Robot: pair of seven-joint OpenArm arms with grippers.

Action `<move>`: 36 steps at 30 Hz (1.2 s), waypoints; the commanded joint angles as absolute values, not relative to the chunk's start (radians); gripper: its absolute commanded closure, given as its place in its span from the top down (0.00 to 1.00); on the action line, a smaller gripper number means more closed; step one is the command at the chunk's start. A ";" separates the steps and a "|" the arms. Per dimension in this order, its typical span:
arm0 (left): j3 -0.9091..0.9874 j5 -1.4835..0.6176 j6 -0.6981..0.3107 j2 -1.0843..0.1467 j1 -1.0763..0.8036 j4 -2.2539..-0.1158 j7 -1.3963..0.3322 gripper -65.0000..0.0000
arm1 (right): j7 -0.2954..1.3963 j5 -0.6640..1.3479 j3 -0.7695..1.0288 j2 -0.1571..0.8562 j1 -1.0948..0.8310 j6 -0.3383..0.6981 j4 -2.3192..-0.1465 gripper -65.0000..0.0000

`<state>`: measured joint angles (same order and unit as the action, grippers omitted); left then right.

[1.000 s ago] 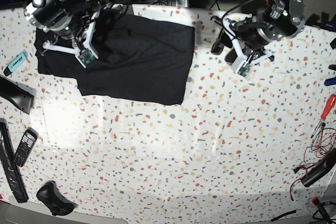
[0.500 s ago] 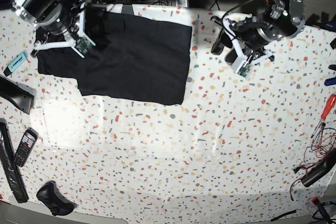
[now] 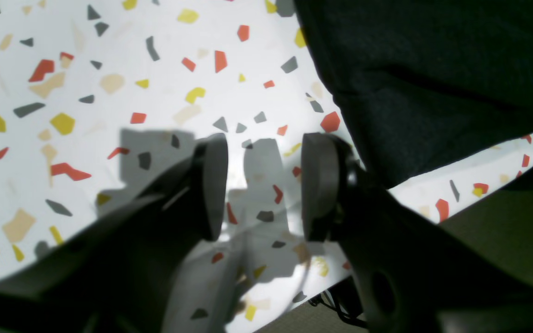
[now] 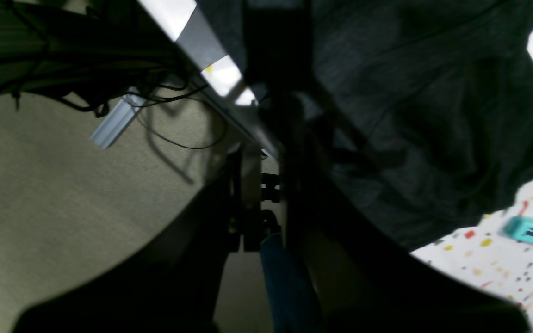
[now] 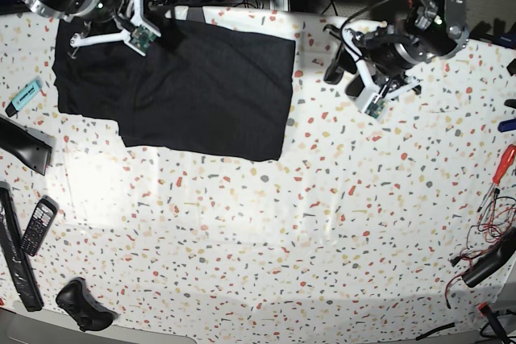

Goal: Fold the T-shirt properly
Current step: 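Smooth the shirt's folded edge with the right gripper, then move the right gripper away from the shirt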

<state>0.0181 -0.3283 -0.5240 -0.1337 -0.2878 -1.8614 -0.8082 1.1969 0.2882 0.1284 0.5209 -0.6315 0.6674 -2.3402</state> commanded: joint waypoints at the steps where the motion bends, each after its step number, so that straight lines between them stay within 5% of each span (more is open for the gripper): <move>1: 0.019 -0.340 -0.524 -0.137 -0.283 -1.880 -0.785 0.38 | 1.191 0.292 0.133 0.532 -0.632 0.676 -2.356 0.10; 15: 0.019 -0.340 -0.525 -0.137 -0.282 -1.880 -0.784 0.38 | 1.086 0.292 0.336 0.532 -0.612 0.553 -2.356 0.11; 23: 0.019 -0.340 -0.525 -0.137 -0.282 -1.880 -0.785 0.38 | 1.037 0.304 0.545 0.529 -0.608 0.541 -2.210 0.48; 31: 0.019 -0.340 -0.525 -0.137 -0.282 -1.880 -0.784 0.38 | 1.146 0.746 0.785 0.530 -0.490 0.602 -1.879 0.49; 36: 0.019 -0.341 -0.525 -0.137 -0.282 -1.880 -0.784 0.38 | 1.146 0.789 0.819 0.557 -0.439 0.651 -1.704 0.49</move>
<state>0.0177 -0.3286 -0.5243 -0.1333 -0.2878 -1.8614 -0.8078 1.1561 0.7811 0.8101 0.5323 -0.4427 0.6434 -1.6875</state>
